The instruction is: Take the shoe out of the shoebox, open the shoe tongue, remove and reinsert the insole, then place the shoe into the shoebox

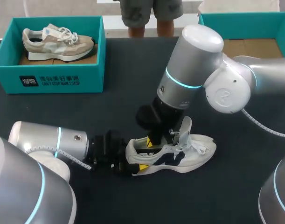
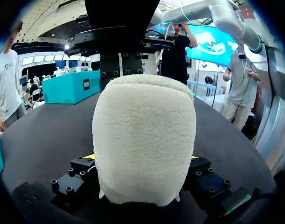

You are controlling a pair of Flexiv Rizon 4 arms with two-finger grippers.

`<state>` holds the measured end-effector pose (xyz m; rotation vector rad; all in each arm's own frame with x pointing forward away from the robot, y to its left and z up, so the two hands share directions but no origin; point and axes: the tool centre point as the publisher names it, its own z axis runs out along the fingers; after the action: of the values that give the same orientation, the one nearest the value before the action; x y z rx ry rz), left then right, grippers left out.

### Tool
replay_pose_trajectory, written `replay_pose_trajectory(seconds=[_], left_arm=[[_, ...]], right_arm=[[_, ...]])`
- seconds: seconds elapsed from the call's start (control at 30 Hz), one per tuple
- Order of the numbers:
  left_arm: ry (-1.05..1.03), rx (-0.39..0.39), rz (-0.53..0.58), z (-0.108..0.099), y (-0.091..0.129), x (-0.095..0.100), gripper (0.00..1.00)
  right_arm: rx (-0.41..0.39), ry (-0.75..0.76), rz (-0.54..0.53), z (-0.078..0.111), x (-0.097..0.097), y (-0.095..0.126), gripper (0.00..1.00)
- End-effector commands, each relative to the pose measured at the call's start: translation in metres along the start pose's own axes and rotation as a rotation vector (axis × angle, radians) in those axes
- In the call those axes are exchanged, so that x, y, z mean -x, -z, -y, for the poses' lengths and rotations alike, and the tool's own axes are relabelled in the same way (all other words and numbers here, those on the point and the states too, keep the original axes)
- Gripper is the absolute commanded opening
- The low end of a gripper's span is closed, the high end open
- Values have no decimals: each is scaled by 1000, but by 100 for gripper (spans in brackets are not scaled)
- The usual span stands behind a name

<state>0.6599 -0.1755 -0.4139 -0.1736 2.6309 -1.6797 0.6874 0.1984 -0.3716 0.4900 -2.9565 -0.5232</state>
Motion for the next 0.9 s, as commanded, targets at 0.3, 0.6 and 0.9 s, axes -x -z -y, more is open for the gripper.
replay_pose_trajectory(seconds=[0.3,0.6,0.9], left_arm=[[0,2,1,-4,1,-2,0],[0,2,1,-4,1,-2,0],[0,2,1,-4,1,-2,0]], right_arm=[[-47,39,115,2,11,-31,41],[-66,75,97,-1,16,-32,83],[-118,74,-15,10,3,-76,75]])
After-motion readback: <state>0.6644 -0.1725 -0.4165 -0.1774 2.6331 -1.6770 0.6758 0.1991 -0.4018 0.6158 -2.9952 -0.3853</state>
